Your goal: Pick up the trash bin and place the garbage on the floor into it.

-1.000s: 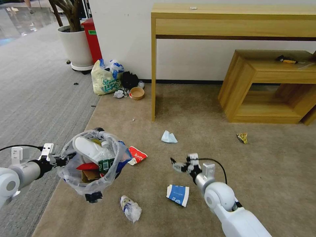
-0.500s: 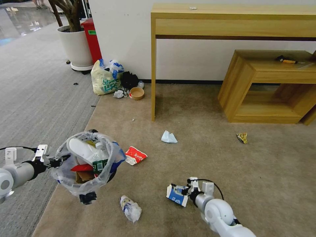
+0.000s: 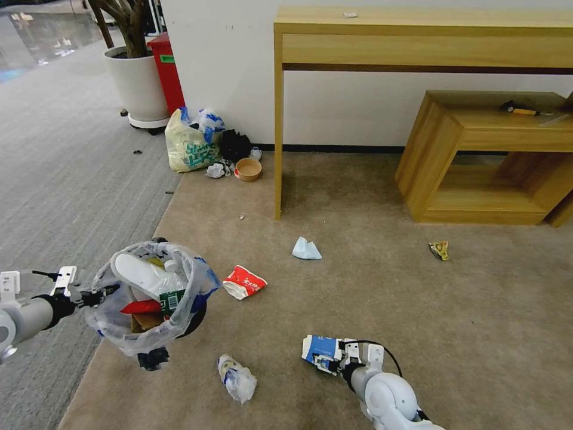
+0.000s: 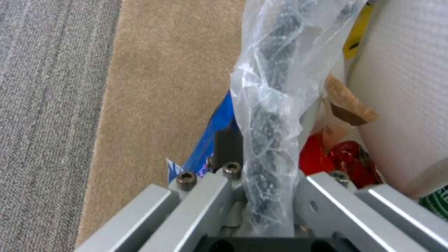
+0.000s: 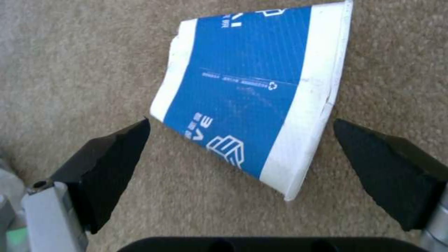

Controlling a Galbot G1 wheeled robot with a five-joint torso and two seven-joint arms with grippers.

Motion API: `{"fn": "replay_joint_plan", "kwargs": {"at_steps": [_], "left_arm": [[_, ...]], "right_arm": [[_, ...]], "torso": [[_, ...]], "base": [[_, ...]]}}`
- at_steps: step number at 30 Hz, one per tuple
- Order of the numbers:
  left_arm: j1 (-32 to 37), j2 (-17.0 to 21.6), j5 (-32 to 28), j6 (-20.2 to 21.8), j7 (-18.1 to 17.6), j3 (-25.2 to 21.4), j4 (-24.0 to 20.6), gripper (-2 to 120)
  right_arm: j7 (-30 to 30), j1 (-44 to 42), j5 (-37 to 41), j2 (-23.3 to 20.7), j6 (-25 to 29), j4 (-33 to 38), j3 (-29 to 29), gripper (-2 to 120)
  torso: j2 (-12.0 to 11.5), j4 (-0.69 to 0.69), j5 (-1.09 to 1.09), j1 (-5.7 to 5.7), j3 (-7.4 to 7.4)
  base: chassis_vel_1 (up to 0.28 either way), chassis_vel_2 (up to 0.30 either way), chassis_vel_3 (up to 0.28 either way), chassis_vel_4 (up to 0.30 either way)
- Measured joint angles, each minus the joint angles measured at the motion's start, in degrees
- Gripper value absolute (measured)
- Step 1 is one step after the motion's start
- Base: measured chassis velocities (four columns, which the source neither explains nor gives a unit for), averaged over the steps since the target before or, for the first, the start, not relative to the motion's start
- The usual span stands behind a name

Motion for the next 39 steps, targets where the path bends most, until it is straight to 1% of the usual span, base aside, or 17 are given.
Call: {"fn": "replay_joint_plan", "kwargs": {"at_steps": [4,6,7,9,11,14,24,28,31,33,35,36,37,39], "left_arm": [[0.0,0.2,0.0,0.0,0.3,0.0,0.8,0],[-0.1,0.3,-0.1,0.0,0.9,0.0,1.9,0],[-0.1,0.3,-0.1,0.0,0.9,0.0,1.9,0],[-0.3,0.4,-0.2,0.0,1.7,-0.1,3.2,0],[-0.5,0.4,-0.5,0.0,2.0,-0.2,4.2,0],[-0.8,0.4,-0.7,0.0,2.2,-0.2,4.9,0],[-0.9,0.4,-0.7,0.0,2.5,-0.1,5.2,0],[-1.0,0.4,-0.7,0.0,2.5,0.1,5.0,0],[-1.0,0.4,-0.7,0.0,2.5,0.2,4.6,0],[-1.0,0.4,-0.7,0.0,2.5,0.2,4.6,0],[-1.0,0.4,-0.6,0.0,2.4,0.3,4.4,0],[-1.0,0.4,-0.6,0.0,2.4,0.3,4.4,0],[-1.1,0.4,-0.6,0.0,2.4,0.3,4.3,0],[-1.1,0.4,-0.6,0.0,2.4,0.3,4.1,0]], "right_arm": [[0.7,-0.2,0.4,0.6,-0.3,-1.0,-0.5,100],[2.6,-0.7,1.8,1.1,-1.0,-1.6,-1.3,100],[2.6,-0.7,1.8,1.1,-1.0,-1.6,-1.3,100],[5.9,-1.5,4.3,1.2,-2.5,-1.4,-1.8,100],[8.4,-1.9,5.1,1.2,-3.0,-1.2,-1.9,100],[10.0,-2.1,5.6,1.4,-3.5,-1.1,-1.9,100],[10.2,-1.0,6.2,2.4,-3.8,-4.3,-2.0,100],[9.2,0.1,7.2,2.9,-3.7,-6.2,-1.9,100],[8.4,0.8,7.9,3.2,-3.4,-7.6,-1.9,88],[8.2,0.9,8.0,3.3,-3.4,-7.8,-1.9,86],[7.5,1.4,8.8,3.5,-3.2,-8.7,-1.9,75],[7.5,1.4,8.8,3.5,-3.2,-8.7,-1.9,75],[7.2,1.6,9.0,3.6,-3.1,-9.2,-1.9,68],[6.3,2.0,8.9,3.8,-2.4,-10.0,-1.9,60]], "torso": [[0.0,0.01,0.00,0.00,0.00],[0.0,0.02,0.00,0.00,0.00],[0.0,0.02,0.00,0.00,0.00],[0.0,0.00,0.00,0.00,0.00],[0.0,0.01,0.00,0.00,0.00],[0.0,0.00,0.00,0.00,0.00],[0.0,0.01,0.00,0.00,0.00],[0.0,0.00,0.00,0.00,0.00],[0.0,0.01,0.00,0.00,0.00],[0.0,0.00,0.00,0.00,0.00],[0.0,0.00,0.00,0.00,0.00],[0.0,0.00,0.00,0.00,0.00],[0.0,0.00,0.00,0.00,0.00],[0.0,0.00,0.00,0.00,0.00]], "base": [[0.000,0.000,0.000,0.000],[0.000,0.000,0.000,0.000],[0.000,0.000,0.000,0.000],[0.000,0.000,0.000,0.000],[0.000,0.000,0.000,0.000],[0.000,0.000,0.000,0.000],[0.000,0.000,0.000,0.000],[0.000,0.000,0.000,0.000],[0.000,0.000,0.000,0.000],[0.000,0.000,0.000,0.000],[0.000,0.000,0.000,0.000],[0.000,0.000,0.000,0.000],[0.000,0.000,0.000,0.000],[0.000,0.000,0.000,0.000]]}}
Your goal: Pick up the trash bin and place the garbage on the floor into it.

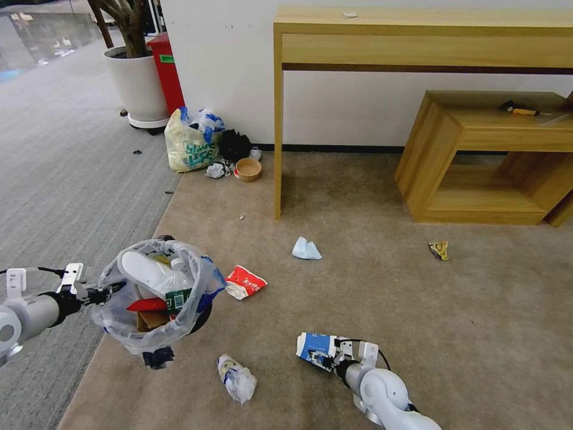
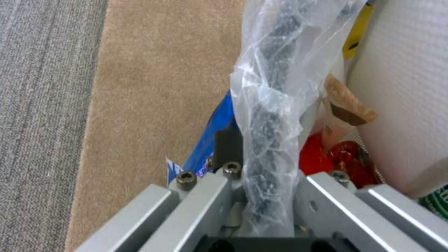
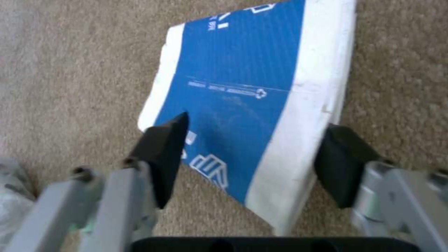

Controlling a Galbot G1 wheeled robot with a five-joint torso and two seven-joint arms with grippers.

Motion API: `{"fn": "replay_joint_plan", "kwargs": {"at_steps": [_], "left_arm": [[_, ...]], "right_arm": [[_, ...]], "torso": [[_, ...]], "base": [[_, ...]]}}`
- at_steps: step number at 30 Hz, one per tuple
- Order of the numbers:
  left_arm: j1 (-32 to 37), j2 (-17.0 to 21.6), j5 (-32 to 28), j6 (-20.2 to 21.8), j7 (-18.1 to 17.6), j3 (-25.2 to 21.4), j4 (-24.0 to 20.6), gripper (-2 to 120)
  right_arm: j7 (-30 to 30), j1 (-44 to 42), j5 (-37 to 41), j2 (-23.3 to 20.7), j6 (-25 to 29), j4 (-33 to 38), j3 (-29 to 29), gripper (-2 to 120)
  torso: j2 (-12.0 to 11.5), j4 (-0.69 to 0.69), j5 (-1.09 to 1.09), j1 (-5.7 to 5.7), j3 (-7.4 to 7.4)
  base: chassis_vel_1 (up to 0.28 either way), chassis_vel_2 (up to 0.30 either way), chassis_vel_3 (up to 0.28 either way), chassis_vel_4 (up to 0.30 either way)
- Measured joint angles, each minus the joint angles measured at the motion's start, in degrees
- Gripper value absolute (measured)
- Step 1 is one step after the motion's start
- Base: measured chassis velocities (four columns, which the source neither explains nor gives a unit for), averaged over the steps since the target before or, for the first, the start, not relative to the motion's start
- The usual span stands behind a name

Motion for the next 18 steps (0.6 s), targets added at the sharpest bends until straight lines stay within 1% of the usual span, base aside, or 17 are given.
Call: {"fn": "replay_joint_plan", "kwargs": {"at_steps": [1,3,4,5,6,8,9,12,13,15,16,17,18], "left_arm": [[0.0,0.0,0.0,0.0,0.0,0.0,0.0,0],[0.0,0.0,0.0,0.0,0.0,0.0,-0.2,0],[0.0,0.0,0.0,0.0,0.0,0.0,-0.2,0],[0.0,0.0,0.0,0.0,0.0,0.1,-0.4,0],[0.0,0.0,0.0,0.0,0.0,0.1,-0.4,0],[0.0,-0.1,0.0,0.0,-0.1,0.1,-0.7,0],[0.0,-0.1,0.0,0.0,-0.1,0.1,-0.7,0],[0.0,-0.1,0.0,0.0,-0.2,0.1,-1.0,0],[0.0,-0.1,0.0,0.0,-0.2,0.1,-1.0,0],[-0.1,-0.1,0.0,0.0,-0.2,0.2,-1.1,0],[-0.1,-0.1,0.0,0.0,-0.2,0.2,-1.1,0],[-0.1,-0.1,0.0,0.0,-0.2,0.2,-1.2,0],[0.0,-0.1,0.1,0.0,-0.2,0.2,-1.3,0]], "right_arm": [[0.0,0.0,0.0,0.0,0.0,0.0,0.0,60],[-0.9,0.3,-0.4,0.1,0.4,-0.6,0.0,53],[-1.2,0.4,-0.5,0.2,0.6,-0.9,0.1,45],[-1.8,0.5,-0.7,0.3,0.8,-1.3,0.1,40],[-1.8,0.5,-0.7,0.3,0.8,-1.3,0.1,40],[-3.3,0.8,-1.1,0.4,1.2,-2.0,0.2,29],[-3.3,0.8,-1.1,0.4,1.2,-2.0,0.2,29],[-4.2,0.8,-1.3,0.5,1.3,-2.3,0.3,15],[-4.2,0.8,-1.3,0.5,1.3,-2.3,0.3,15],[-4.8,0.7,-1.9,0.6,1.5,-2.4,0.4,5],[-4.8,0.7,-1.9,0.6,1.5,-2.4,0.4,5],[-5.0,0.6,-2.1,0.6,1.6,-2.4,0.4,0],[-5.1,0.5,-2.2,0.7,1.7,-2.4,0.4,0]], "torso": [[0.0,0.00,0.00,0.00,0.00],[0.0,0.00,0.00,0.00,0.00],[0.0,0.00,0.00,0.00,0.00],[0.0,0.00,-0.01,0.00,0.00],[0.0,0.00,-0.01,0.00,0.00],[0.0,-0.01,0.00,0.00,0.00],[0.0,-0.01,0.00,0.00,0.00],[0.0,-0.01,-0.01,0.00,0.00],[0.0,-0.01,-0.01,0.00,0.00],[0.0,0.00,-0.01,0.00,0.00],[0.0,0.00,-0.01,0.00,0.00],[0.0,0.00,0.00,0.00,0.00],[0.0,-0.01,0.00,0.00,0.00]], "base": [[0.000,0.000,0.000,0.000],[0.000,0.000,0.000,0.000],[0.000,0.000,0.000,0.000],[0.000,0.000,0.000,0.000],[0.000,0.000,0.000,0.000],[0.000,0.000,0.000,0.000],[0.000,0.000,0.000,0.000],[0.000,0.000,0.000,0.000],[0.000,0.000,0.000,0.000],[0.000,0.000,0.000,0.000],[0.000,0.000,0.000,0.000],[0.000,0.000,0.000,0.000],[0.000,0.000,0.000,0.000]]}}
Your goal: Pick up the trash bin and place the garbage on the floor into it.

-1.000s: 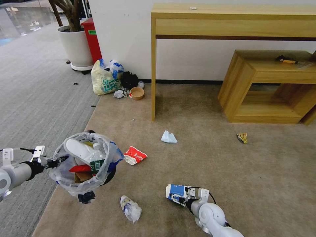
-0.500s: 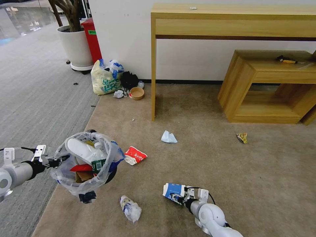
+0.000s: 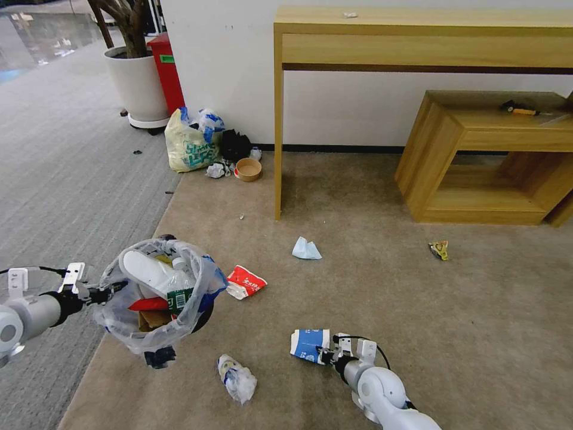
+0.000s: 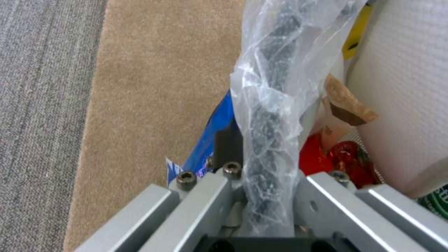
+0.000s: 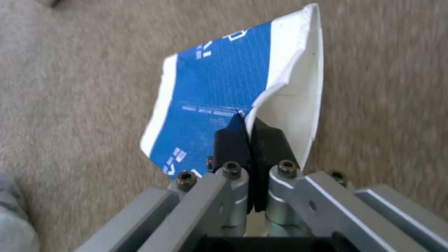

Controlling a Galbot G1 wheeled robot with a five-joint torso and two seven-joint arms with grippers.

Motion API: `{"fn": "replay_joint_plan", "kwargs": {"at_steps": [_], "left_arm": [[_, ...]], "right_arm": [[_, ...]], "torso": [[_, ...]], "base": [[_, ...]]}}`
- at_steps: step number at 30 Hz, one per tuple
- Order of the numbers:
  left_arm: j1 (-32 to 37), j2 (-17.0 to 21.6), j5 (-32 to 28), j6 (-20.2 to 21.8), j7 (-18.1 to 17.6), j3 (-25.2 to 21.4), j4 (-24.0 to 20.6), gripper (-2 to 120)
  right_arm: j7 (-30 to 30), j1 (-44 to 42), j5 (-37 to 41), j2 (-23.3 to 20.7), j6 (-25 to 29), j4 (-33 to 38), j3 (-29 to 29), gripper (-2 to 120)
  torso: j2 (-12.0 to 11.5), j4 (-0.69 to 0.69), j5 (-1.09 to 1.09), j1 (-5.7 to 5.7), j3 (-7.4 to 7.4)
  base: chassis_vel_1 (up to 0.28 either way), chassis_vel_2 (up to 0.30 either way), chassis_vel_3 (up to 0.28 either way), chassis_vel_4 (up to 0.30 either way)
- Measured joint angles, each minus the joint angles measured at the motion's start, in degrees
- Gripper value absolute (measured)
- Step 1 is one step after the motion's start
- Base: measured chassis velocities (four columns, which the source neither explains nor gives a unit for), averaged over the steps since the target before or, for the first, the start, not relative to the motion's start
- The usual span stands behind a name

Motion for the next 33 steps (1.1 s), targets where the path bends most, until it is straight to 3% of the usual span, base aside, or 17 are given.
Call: {"fn": "replay_joint_plan", "kwargs": {"at_steps": [16,27,33], "left_arm": [[-0.1,-0.3,0.2,0.0,-0.2,0.1,-0.4,0],[-0.2,-0.6,0.4,0.0,-0.2,0.4,-1.4,0],[-0.6,-0.7,0.2,0.0,-0.7,1.0,-1.7,0]], "right_arm": [[-2.0,1.1,-5.0,0.4,3.6,-0.6,-0.3,0],[-3.5,2.8,-8.3,-0.4,4.7,4.2,0.8,0],[-4.5,6.7,-7.3,-1.6,3.8,10.8,1.6,0]], "torso": [[0.0,0.01,0.01,0.00,0.00],[0.0,0.00,0.01,0.00,0.00],[0.0,0.00,0.01,0.00,0.01]], "base": [[0.000,0.000,0.000,0.000],[0.000,0.000,0.000,0.000],[0.000,0.000,0.000,0.000]]}}
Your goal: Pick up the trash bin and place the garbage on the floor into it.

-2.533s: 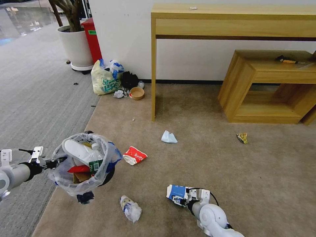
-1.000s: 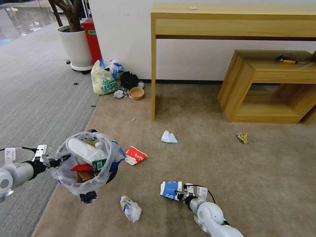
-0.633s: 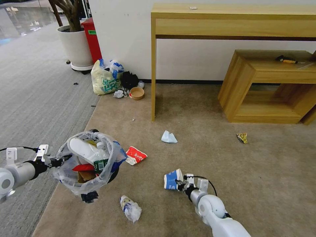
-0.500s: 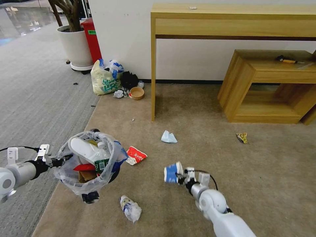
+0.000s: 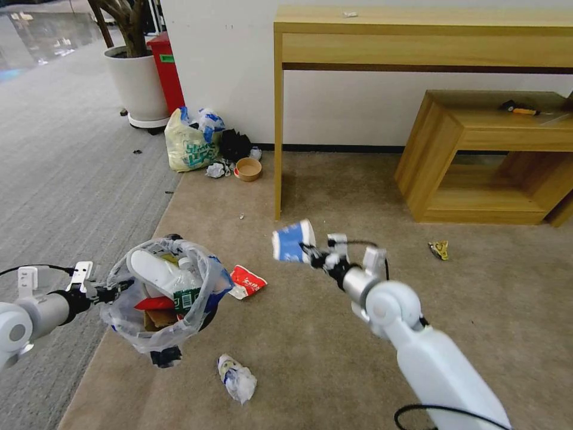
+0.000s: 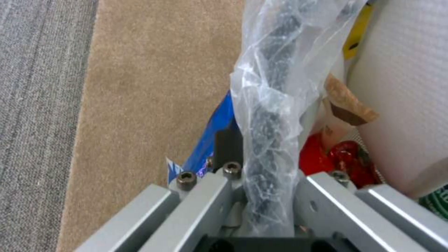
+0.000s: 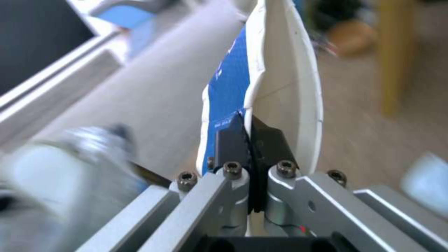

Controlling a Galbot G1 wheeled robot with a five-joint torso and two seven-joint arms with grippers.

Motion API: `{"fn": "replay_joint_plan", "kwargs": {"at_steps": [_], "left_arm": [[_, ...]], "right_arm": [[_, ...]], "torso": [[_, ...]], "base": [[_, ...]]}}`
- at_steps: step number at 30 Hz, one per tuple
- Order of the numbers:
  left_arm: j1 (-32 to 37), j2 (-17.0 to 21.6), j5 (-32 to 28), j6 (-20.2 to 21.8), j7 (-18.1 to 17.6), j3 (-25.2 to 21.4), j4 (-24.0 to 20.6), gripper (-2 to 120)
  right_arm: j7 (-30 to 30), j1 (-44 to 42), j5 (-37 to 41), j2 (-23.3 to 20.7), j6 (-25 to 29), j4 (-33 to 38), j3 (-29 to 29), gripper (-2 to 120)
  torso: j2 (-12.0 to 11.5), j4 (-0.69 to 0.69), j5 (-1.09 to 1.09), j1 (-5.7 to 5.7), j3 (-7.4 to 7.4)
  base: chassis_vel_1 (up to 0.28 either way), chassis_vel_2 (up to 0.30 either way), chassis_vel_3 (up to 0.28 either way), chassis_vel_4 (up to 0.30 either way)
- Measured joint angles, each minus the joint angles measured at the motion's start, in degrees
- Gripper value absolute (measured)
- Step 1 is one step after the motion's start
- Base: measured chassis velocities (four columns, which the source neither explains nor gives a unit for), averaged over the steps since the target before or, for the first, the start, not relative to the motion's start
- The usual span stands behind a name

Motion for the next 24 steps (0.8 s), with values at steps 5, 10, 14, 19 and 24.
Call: {"fn": "replay_joint_plan", "kwargs": {"at_steps": [5,10,14,19,24], "left_arm": [[-0.1,0.0,-0.1,0.0,-1.1,0.5,-0.1,0],[-0.4,0.3,0.0,0.0,-1.5,1.0,-0.6,0],[-0.6,0.4,0.0,0.0,-1.6,1.3,-0.6,0],[-0.7,0.6,0.1,0.0,-1.7,1.4,-0.3,0],[-1.1,1.1,0.2,0.0,-1.7,1.7,0.7,0]], "right_arm": [[-0.1,6.3,6.7,-2.6,-1.9,7.9,-1.4,0],[-0.1,14.0,12.9,-6.0,-3.4,12.7,-6.1,0],[-0.3,19.5,15.5,-6.6,-4.2,13.9,-9.4,0],[-0.8,23.4,17.9,-6.2,-5.3,14.4,-11.8,0],[-1.8,31.4,24.2,-3.1,-8.3,15.2,-18.2,0]], "torso": [[0.0,0.01,-0.01,0.00,0.00],[0.0,-0.01,-0.01,0.00,0.00],[0.0,-0.01,-0.01,0.00,0.00],[0.0,0.01,-0.01,0.00,0.00],[0.0,0.01,-0.01,0.00,0.00]], "base": [[0.000,0.000,0.000,0.000],[0.000,0.000,0.000,0.000],[0.000,0.000,0.000,0.000],[0.000,0.000,0.000,0.000],[0.000,0.000,0.000,0.000]]}}
